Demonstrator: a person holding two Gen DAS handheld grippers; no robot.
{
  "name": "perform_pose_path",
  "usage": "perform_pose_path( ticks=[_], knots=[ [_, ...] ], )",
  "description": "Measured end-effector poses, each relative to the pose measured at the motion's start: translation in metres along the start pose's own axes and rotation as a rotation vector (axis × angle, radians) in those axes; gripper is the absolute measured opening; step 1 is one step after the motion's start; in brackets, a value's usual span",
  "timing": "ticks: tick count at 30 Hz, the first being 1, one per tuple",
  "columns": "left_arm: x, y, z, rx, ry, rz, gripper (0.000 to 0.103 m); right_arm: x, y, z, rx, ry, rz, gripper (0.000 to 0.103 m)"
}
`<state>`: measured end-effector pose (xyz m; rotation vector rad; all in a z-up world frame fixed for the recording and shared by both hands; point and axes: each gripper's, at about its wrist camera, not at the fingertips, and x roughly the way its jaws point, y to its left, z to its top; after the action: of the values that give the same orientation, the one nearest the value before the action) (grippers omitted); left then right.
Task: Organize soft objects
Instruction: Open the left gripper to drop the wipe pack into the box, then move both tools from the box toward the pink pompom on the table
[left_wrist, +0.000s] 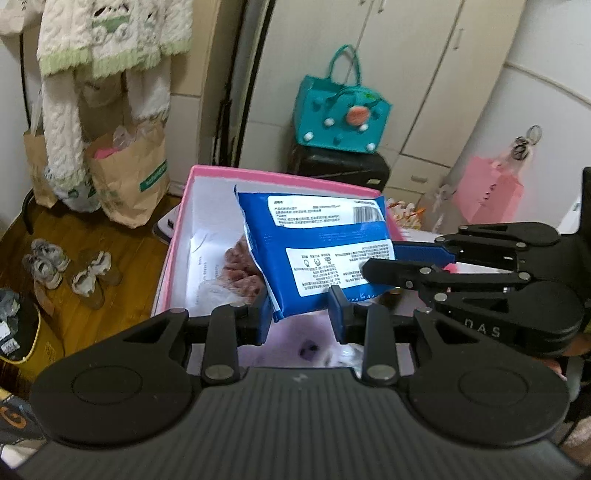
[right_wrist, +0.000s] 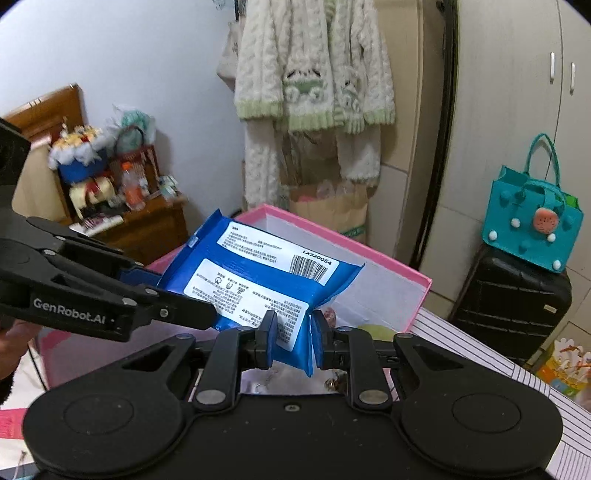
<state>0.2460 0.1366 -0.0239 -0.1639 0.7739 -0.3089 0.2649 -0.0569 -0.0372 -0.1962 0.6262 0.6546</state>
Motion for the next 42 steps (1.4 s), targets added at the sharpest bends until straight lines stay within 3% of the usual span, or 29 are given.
perform_pose_path(
  ticks=[4, 9, 25, 42],
  knots=[
    [0.014, 0.004, 0.004, 0.027, 0.028, 0.019, 0.030, 0.016, 0.002, 0.002, -0.023, 0.040, -0.052, 0.024],
    [0.006, -0.008, -0.002, 0.109, -0.026, 0.146, 0.031, 0.014, 0.011, 0.000, -0.080, 0.031, -0.096, 0.025],
    [-0.059, -0.044, -0.019, 0.202, 0.054, 0.069, 0.048, -0.067, 0.006, -0.017, 0.059, 0.039, 0.075, 0.039],
    [-0.127, -0.099, -0.040, 0.310, 0.095, 0.028, 0.053, -0.160, 0.017, -0.040, 0.025, -0.004, 0.148, 0.048]
  ],
)
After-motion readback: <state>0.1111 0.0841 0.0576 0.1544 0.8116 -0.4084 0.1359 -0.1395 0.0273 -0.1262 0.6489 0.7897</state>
